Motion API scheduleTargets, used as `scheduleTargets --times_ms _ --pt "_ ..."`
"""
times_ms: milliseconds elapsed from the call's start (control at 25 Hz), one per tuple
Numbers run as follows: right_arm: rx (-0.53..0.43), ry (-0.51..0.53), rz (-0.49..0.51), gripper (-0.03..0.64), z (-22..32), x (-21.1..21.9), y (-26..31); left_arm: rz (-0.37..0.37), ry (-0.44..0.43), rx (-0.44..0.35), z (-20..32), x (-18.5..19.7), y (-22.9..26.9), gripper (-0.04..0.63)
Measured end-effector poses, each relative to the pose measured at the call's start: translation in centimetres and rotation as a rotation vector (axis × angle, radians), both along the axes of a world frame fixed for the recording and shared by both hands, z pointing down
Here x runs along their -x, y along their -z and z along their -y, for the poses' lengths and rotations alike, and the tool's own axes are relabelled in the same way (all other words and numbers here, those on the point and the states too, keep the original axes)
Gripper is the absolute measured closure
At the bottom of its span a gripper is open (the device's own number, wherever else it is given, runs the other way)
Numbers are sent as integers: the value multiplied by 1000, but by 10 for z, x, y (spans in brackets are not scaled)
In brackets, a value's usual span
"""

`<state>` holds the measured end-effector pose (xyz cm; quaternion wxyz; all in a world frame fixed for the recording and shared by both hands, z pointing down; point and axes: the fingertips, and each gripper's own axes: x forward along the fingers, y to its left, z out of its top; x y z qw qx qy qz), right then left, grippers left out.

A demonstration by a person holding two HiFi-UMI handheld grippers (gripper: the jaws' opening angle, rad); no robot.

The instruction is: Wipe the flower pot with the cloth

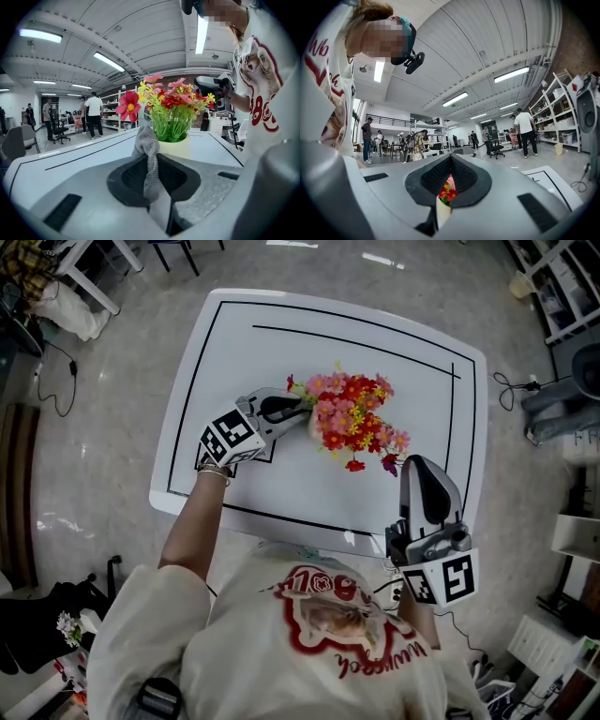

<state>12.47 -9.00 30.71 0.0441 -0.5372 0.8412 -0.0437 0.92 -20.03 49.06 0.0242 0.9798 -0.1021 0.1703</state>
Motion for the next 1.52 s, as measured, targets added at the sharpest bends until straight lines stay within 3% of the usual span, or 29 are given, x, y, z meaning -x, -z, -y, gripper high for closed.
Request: scheduleTargets --times_ms 1520 --pt "-20 46 -12 618 -39 1 5 0 146 9 -35 7 -1 540"
